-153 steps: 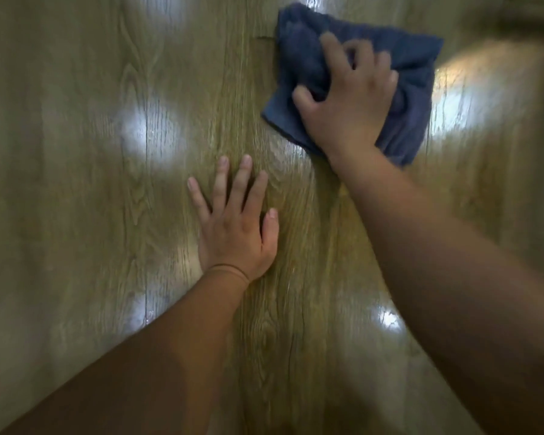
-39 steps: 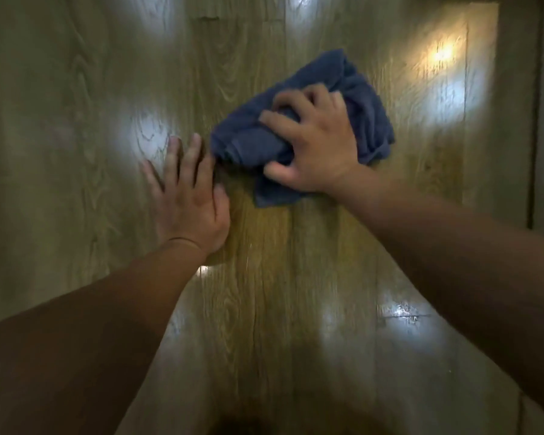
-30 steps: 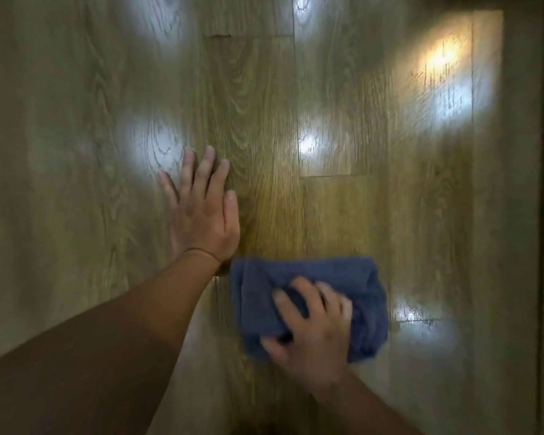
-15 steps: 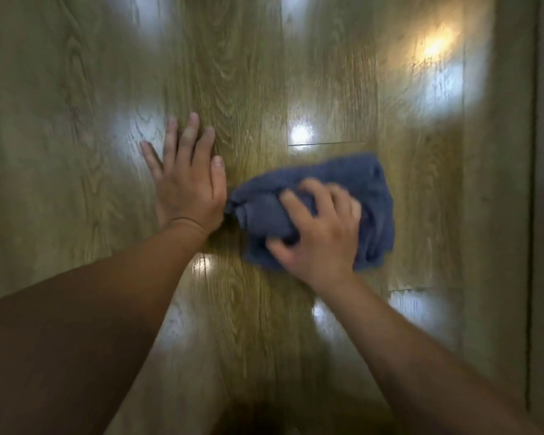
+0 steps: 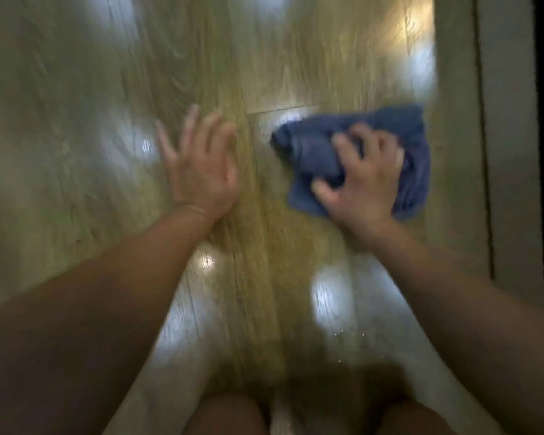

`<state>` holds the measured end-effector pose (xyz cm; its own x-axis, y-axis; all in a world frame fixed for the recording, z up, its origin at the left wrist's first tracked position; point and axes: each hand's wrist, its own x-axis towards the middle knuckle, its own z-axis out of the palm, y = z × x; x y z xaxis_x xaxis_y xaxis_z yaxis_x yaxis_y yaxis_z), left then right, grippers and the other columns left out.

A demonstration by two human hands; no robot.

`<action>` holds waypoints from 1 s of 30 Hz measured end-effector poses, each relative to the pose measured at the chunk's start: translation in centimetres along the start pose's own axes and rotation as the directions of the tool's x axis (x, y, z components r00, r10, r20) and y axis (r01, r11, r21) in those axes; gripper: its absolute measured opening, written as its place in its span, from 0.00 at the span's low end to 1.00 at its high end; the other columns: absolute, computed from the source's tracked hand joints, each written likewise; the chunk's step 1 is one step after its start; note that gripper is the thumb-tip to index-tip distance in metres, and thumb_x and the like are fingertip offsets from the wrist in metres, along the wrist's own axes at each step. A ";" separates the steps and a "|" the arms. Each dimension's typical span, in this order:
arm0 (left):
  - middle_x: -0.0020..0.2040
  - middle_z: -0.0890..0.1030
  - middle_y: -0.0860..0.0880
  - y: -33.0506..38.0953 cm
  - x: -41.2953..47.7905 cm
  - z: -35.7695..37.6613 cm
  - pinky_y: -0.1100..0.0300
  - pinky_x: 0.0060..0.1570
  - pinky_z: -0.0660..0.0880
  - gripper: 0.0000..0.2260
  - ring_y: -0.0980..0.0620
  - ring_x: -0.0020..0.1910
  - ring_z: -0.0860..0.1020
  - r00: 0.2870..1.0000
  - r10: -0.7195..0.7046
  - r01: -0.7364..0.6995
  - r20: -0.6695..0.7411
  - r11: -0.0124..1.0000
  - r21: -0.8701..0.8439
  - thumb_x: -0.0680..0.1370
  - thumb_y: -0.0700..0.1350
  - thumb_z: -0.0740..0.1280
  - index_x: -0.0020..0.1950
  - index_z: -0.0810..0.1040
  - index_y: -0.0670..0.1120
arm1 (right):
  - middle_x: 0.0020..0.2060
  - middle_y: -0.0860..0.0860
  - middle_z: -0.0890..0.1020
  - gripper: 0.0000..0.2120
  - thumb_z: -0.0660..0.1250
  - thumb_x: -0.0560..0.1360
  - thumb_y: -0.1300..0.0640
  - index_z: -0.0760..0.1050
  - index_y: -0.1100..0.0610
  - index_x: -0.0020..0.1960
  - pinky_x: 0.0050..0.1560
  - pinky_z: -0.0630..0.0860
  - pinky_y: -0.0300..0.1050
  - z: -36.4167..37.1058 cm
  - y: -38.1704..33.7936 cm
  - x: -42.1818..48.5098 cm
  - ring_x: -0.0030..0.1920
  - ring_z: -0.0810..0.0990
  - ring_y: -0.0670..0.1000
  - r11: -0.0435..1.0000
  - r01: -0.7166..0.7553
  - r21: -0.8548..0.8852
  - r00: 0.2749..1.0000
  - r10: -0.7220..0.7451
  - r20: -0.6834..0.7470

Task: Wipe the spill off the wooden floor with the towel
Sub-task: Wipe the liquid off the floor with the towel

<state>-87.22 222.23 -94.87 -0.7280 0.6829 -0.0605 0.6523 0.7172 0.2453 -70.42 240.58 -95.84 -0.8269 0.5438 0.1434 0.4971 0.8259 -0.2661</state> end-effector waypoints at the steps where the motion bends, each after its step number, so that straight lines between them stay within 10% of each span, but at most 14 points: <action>1: 0.71 0.73 0.46 2.6 -0.6 0.6 0.27 0.70 0.50 0.20 0.41 0.75 0.64 0.995 0.096 -0.096 0.001 0.995 -0.035 0.75 0.46 0.60 0.66 0.75 0.47 | 0.61 0.57 0.77 0.27 0.69 0.65 0.42 0.76 0.53 0.60 0.53 0.68 0.56 -0.7 1.0 -4.3 0.56 0.76 0.64 0.999 0.044 0.030 0.998 -0.045 0.040; 6: 0.76 0.66 0.44 8.2 -2.9 4.6 0.27 0.70 0.50 0.22 0.38 0.77 0.58 0.979 0.154 -0.161 0.131 0.986 0.047 0.76 0.52 0.59 0.70 0.70 0.52 | 0.60 0.56 0.74 0.25 0.60 0.74 0.33 0.73 0.52 0.59 0.48 0.70 0.57 -2.3 11.4 -4.1 0.50 0.76 0.62 0.830 0.555 0.051 0.822 -0.557 0.114; 12: 0.77 0.64 0.44 8.3 -2.8 4.1 0.28 0.71 0.49 0.21 0.38 0.78 0.56 0.975 0.128 -0.143 0.181 0.987 0.073 0.78 0.52 0.58 0.71 0.67 0.53 | 0.63 0.57 0.76 0.28 0.64 0.69 0.39 0.74 0.52 0.65 0.56 0.66 0.55 -0.5 10.4 13.2 0.60 0.73 0.65 0.972 -0.130 -0.196 0.990 0.115 -0.086; 18: 0.75 0.66 0.41 7.9 -2.7 3.8 0.27 0.70 0.50 0.21 0.35 0.76 0.59 0.979 0.122 -0.135 0.162 0.988 0.077 0.78 0.50 0.61 0.70 0.69 0.50 | 0.58 0.58 0.78 0.23 0.68 0.67 0.42 0.77 0.53 0.58 0.49 0.69 0.57 -3.5 9.9 -3.7 0.52 0.77 0.65 0.994 0.112 -0.012 0.985 -0.110 0.135; 22: 0.76 0.66 0.42 8.0 -2.8 4.2 0.27 0.70 0.49 0.20 0.35 0.77 0.58 0.980 0.129 -0.142 0.154 0.987 0.076 0.79 0.50 0.60 0.71 0.69 0.50 | 0.56 0.58 0.74 0.29 0.60 0.74 0.31 0.75 0.53 0.59 0.44 0.69 0.55 -3.2 14.2 5.3 0.45 0.76 0.63 0.826 0.563 -0.003 0.814 -0.554 0.174; 26: 0.76 0.65 0.42 7.8 -2.9 4.5 0.27 0.70 0.49 0.20 0.36 0.77 0.57 0.982 0.129 -0.142 0.139 0.986 0.091 0.79 0.51 0.60 0.71 0.69 0.50 | 0.58 0.60 0.77 0.25 0.64 0.70 0.38 0.73 0.52 0.62 0.51 0.69 0.55 -0.8 13.7 16.4 0.57 0.76 0.66 0.959 0.217 -0.184 0.976 -0.215 0.034; 30: 0.76 0.65 0.43 7.8 -3.2 4.3 0.27 0.71 0.48 0.21 0.37 0.77 0.57 0.986 0.123 -0.130 0.114 0.990 0.055 0.78 0.51 0.61 0.71 0.70 0.50 | 0.62 0.58 0.77 0.27 0.60 0.70 0.36 0.73 0.50 0.64 0.58 0.68 0.54 -1.0 12.5 16.2 0.64 0.74 0.62 0.960 0.140 -0.243 0.990 -0.131 0.056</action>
<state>-78.89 226.22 -96.89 -0.6136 0.7771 -0.1400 0.7519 0.6292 0.1970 -77.35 259.87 -95.88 -0.8981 0.4221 0.1234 0.4249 0.9052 -0.0041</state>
